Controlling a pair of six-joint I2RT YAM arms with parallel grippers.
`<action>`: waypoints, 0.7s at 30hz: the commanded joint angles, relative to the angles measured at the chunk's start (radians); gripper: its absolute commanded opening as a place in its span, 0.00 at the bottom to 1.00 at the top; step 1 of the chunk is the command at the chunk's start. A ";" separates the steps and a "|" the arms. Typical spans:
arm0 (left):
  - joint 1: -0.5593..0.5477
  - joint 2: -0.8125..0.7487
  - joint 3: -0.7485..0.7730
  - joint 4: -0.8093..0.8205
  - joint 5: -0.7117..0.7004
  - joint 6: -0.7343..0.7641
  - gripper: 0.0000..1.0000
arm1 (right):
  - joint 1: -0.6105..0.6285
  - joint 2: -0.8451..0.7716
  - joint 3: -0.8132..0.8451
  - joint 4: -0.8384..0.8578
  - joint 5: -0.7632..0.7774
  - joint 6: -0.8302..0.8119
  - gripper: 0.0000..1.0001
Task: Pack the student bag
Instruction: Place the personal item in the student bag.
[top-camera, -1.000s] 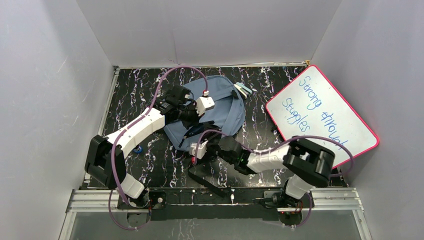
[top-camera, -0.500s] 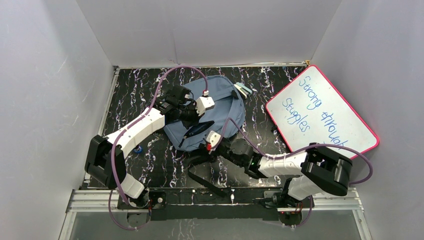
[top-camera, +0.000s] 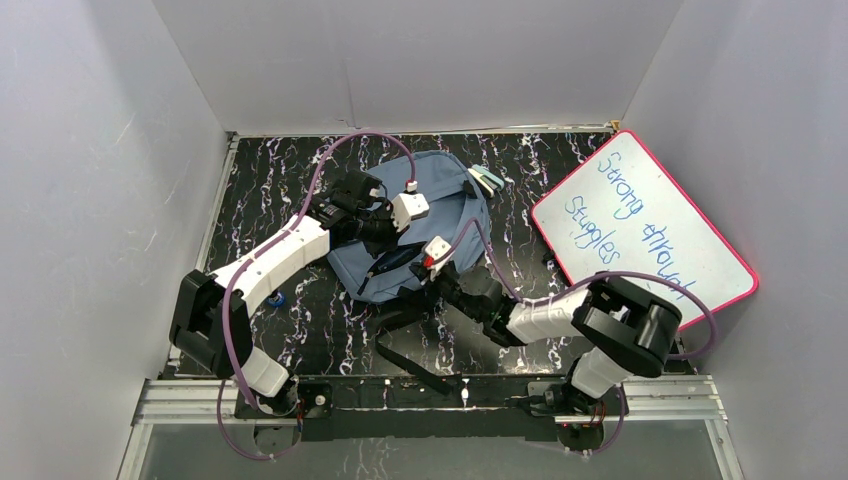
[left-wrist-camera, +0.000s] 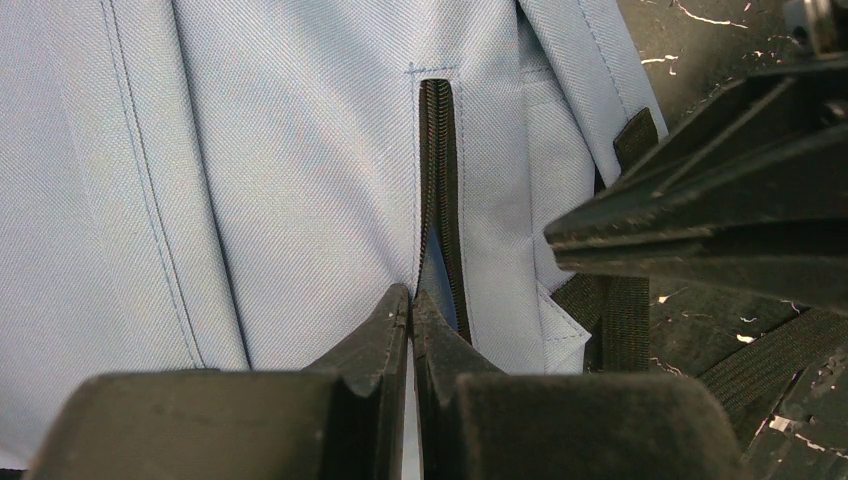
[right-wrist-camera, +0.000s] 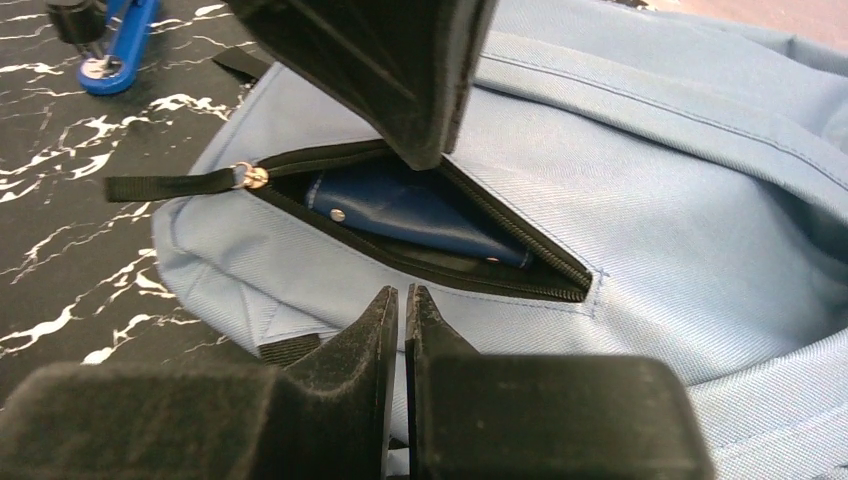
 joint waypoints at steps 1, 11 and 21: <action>-0.006 -0.018 0.041 -0.004 0.032 -0.005 0.00 | -0.027 0.037 0.054 0.109 -0.012 0.050 0.14; -0.007 -0.021 0.037 -0.003 0.035 -0.008 0.00 | -0.061 0.122 0.101 0.132 -0.052 0.053 0.14; -0.007 -0.018 0.041 -0.005 0.037 -0.009 0.00 | -0.081 0.160 0.127 0.134 -0.078 0.055 0.14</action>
